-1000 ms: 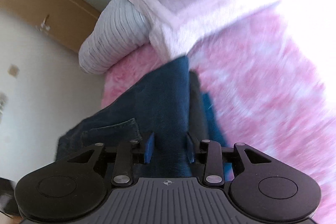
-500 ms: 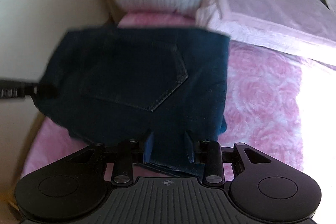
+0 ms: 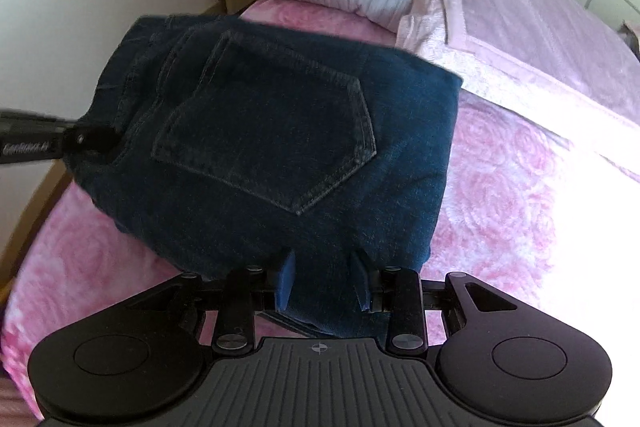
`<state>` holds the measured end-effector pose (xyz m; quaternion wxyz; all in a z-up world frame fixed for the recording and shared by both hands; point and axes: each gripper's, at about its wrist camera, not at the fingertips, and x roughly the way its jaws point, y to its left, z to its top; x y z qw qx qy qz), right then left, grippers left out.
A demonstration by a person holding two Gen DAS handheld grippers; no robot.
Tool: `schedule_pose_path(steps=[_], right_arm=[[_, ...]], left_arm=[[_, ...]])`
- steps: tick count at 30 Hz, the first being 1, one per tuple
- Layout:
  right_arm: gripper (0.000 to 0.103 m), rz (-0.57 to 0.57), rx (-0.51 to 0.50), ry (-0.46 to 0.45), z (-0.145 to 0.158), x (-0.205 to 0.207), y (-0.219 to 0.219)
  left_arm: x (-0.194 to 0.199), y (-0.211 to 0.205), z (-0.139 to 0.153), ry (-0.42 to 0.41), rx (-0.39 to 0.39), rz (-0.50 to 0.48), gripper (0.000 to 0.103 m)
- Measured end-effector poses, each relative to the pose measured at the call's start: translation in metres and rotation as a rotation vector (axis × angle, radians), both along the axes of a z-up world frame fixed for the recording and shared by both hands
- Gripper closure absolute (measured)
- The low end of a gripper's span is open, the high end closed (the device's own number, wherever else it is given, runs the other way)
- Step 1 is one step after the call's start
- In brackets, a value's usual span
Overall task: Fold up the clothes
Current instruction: 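Lower the folded jeans onto the dark blue garment stack with both grippers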
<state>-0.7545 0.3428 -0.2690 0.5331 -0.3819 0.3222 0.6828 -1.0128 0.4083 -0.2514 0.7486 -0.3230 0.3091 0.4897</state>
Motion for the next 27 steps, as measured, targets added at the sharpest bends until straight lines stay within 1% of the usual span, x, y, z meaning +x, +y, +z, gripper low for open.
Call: schedule_pose_path(steps=[2, 4, 6, 8, 11, 13, 14, 15, 17, 18, 20, 25, 27], right_arm=[[0.068, -0.020, 0.027, 0.058, 0.015, 0.002, 0.007], [0.068, -0.024, 0.068, 0.089, 0.027, -0.001, 0.021], [0.068, -0.037, 0.092, 0.115, 0.031, -0.005, 0.041], [0.068, -0.056, 0.110, 0.139, 0.032, -0.009, 0.064], [0.068, -0.079, 0.105, 0.172, 0.025, -0.020, 0.095], [0.068, -0.084, 0.090, 0.190, 0.017, -0.030, 0.113], [0.068, -0.074, 0.086, 0.189, 0.013, -0.034, 0.120], [0.068, -0.060, 0.077, 0.183, 0.007, -0.039, 0.126], [0.068, -0.016, 0.035, 0.149, -0.008, -0.047, 0.133], [0.068, 0.000, 0.021, 0.136, -0.014, -0.050, 0.135], [0.068, 0.010, 0.023, 0.128, -0.013, -0.049, 0.132], [0.068, 0.030, 0.027, 0.113, -0.012, -0.046, 0.123], [0.068, 0.016, 0.027, 0.149, -0.005, -0.043, 0.113]], left_arm=[[0.001, 0.003, 0.019, -0.008, 0.017, -0.007, 0.095], [0.001, 0.011, 0.033, -0.019, 0.040, -0.006, 0.095], [0.003, 0.023, 0.045, -0.033, 0.059, -0.003, 0.095], [0.008, 0.040, 0.048, -0.031, 0.076, -0.003, 0.095], [0.017, 0.066, 0.036, -0.026, 0.072, -0.004, 0.095], [0.015, 0.078, 0.016, -0.034, 0.053, 0.027, 0.095], [0.011, 0.082, 0.006, -0.049, 0.050, 0.045, 0.094], [0.005, 0.083, -0.002, -0.080, 0.047, 0.070, 0.094], [-0.009, 0.083, -0.017, -0.157, 0.032, 0.130, 0.095], [-0.012, 0.082, -0.023, -0.175, 0.032, 0.145, 0.096], [-0.014, 0.080, -0.029, -0.179, 0.042, 0.154, 0.096], [-0.008, 0.079, -0.008, -0.119, 0.060, 0.123, 0.097], [-0.005, 0.074, 0.003, -0.091, 0.073, 0.106, 0.098]])
